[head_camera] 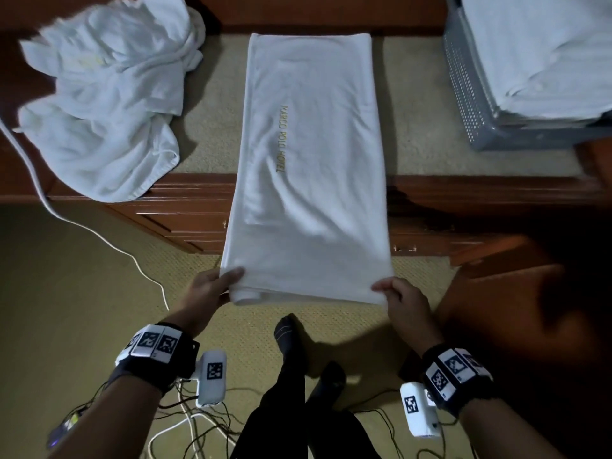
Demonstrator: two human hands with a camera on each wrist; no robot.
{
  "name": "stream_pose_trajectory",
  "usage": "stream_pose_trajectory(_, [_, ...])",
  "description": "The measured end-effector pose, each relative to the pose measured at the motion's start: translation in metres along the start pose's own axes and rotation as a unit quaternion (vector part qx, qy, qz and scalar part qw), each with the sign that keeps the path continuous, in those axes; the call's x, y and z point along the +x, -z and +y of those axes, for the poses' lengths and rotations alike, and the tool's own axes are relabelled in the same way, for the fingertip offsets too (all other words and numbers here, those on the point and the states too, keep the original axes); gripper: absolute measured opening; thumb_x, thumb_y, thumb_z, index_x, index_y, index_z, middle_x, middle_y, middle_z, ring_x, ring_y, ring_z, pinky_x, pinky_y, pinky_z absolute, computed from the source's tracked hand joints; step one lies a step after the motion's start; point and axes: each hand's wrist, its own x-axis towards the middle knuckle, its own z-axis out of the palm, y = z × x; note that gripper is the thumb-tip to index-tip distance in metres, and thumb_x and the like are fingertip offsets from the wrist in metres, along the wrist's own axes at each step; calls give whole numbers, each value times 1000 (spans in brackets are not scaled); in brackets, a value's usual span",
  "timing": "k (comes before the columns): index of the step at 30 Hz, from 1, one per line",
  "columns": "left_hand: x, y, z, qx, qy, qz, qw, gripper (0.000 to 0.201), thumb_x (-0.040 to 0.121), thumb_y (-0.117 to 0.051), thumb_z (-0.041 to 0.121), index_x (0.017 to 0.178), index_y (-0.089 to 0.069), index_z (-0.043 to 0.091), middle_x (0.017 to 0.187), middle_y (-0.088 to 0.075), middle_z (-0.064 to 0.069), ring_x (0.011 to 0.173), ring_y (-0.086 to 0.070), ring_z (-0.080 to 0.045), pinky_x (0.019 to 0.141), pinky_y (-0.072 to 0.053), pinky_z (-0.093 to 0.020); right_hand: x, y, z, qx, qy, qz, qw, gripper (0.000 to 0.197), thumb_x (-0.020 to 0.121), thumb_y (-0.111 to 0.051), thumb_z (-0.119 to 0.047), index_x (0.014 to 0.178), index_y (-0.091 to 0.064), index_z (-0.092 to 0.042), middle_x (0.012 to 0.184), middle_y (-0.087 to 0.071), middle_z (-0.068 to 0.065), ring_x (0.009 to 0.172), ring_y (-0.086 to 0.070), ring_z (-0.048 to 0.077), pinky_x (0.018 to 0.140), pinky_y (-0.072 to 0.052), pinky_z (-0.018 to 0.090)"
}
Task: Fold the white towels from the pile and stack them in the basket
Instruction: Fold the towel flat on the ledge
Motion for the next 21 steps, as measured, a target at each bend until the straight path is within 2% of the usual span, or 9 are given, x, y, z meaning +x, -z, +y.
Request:
stream_pose_trajectory(1, [-6, -5, 6, -4, -1, 7, 1000, 48, 87, -76, 31, 113, -69, -8, 110, -76, -21, 100, -75, -36, 76, -63, -30, -2, 1, -2, -21, -4, -3, 1000, 30, 100, -54, -1, 98, -72, -25, 111, -68, -7, 106, -62, 11, 82, -42, 15])
stream_pose_trajectory(3, [-16, -15, 19, -1, -6, 12, 1000, 37, 95, -66, 28, 111, -69, -6, 106, -78, -18, 100, -76, -33, 76, -63, -29, -5, 1, -6, -89, -22, -24, 995, 21, 98, -59, -7, 112, -67, -21, 125, -58, 0, 112, -56, 17, 86, -41, 20])
stream_pose_trajectory(6, [-28, -30, 35, 22, -24, -3, 999, 33, 102, -60, 25, 111, -69, -6, 105, -78, -16, 98, -76, -31, 81, -61, -32, -9, -12, -20, -164, 2, -57, 985, 33, 94, -67, -17, 125, -59, -24, 142, -43, 2, 126, -43, 20, 101, -40, 29])
stream_pose_trajectory(8, [-33, -40, 44, 36, -29, -7, 999, 35, 103, -59, 25, 112, -69, -7, 105, -78, -17, 99, -76, -31, 85, -60, -34, -12, -30, -44, -139, 89, -63, 984, 33, 93, -71, -22, 123, -59, -25, 137, -45, -3, 127, -42, 16, 104, -39, 29])
stream_pose_trajectory(11, [-34, -54, 48, 40, -38, 12, 998, 35, 103, -59, 25, 109, -71, -7, 101, -79, -17, 96, -76, -32, 78, -61, -29, -14, -65, -89, -81, 241, -56, 965, 34, 90, -75, -29, 121, -62, -19, 125, -54, -2, 116, -51, 15, 100, -39, 24])
stream_pose_trajectory(13, [-35, -61, 49, 35, -41, 19, 998, 36, 104, -58, 27, 108, -73, -6, 100, -78, -18, 95, -76, -33, 77, -60, -30, -14, -86, -113, -73, 294, -28, 953, 35, 89, -72, -31, 120, -63, -16, 119, -60, 1, 109, -54, 17, 95, -44, 27])
stream_pose_trajectory(17, [-36, -65, 50, -6, -44, 32, 999, 36, 104, -58, 26, 110, -72, -6, 103, -77, -22, 96, -75, -34, 87, -59, -40, -7, -103, -130, -128, 305, 25, 943, 38, 84, -70, -25, 119, -60, -17, 114, -62, 2, 99, -56, 21, 83, -48, 35])
stream_pose_trajectory(21, [-33, -57, 52, -71, -30, 35, 996, 35, 103, -60, 23, 109, -69, -11, 108, -74, -28, 97, -73, -37, 92, -58, -46, 13, -97, -110, -194, 255, 50, 946, 41, 70, -70, 1, 106, -62, -16, 102, -63, 4, 88, -57, 25, 74, -50, 40])
